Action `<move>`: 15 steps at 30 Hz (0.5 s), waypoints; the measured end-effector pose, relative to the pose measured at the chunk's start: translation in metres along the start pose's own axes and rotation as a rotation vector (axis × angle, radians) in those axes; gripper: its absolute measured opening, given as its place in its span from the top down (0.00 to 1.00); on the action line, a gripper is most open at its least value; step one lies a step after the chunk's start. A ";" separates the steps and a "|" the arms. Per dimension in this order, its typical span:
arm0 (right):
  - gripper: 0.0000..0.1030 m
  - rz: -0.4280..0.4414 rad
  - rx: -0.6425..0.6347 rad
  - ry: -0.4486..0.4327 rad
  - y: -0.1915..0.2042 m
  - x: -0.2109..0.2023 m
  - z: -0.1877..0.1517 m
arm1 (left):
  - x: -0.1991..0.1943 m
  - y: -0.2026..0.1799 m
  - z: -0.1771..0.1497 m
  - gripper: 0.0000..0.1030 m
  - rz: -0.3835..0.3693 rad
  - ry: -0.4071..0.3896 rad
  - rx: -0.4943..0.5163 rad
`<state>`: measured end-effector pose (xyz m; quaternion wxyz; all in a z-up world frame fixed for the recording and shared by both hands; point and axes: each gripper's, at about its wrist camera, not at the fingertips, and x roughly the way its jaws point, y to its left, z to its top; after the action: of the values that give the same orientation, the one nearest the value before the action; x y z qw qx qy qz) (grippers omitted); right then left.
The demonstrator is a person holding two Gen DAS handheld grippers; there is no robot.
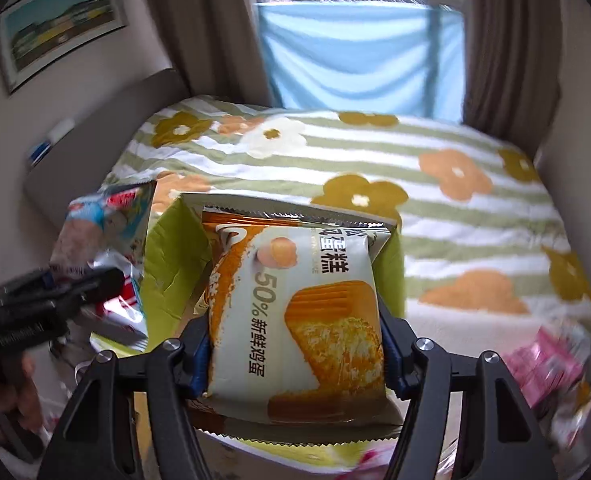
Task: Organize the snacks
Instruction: 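Drop the shrimp-flake bag into the box with the left tool while the right tool drops the cake packet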
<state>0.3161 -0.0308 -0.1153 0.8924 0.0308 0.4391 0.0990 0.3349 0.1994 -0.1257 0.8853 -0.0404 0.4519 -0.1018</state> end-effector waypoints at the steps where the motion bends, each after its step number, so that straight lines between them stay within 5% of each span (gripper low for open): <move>1: 0.40 -0.002 0.011 0.007 0.006 0.001 -0.004 | 0.007 0.000 -0.002 0.40 0.007 0.009 0.016; 8: 0.40 -0.041 0.017 0.047 0.017 0.027 -0.017 | 0.042 0.001 -0.021 0.40 -0.016 0.074 0.078; 11: 0.40 -0.048 0.024 0.062 0.017 0.033 -0.020 | 0.044 -0.001 -0.023 0.26 -0.025 0.076 0.100; 13: 0.40 -0.051 0.033 0.082 0.013 0.037 -0.021 | 0.042 -0.003 -0.023 0.00 -0.001 0.075 0.121; 15: 0.40 -0.062 0.043 0.096 0.009 0.039 -0.021 | 0.038 -0.003 -0.026 0.00 0.019 0.054 0.134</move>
<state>0.3210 -0.0151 -0.1570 0.8722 0.0313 0.4841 0.0630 0.3353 0.1887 -0.1703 0.8746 0.0259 0.4679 -0.1245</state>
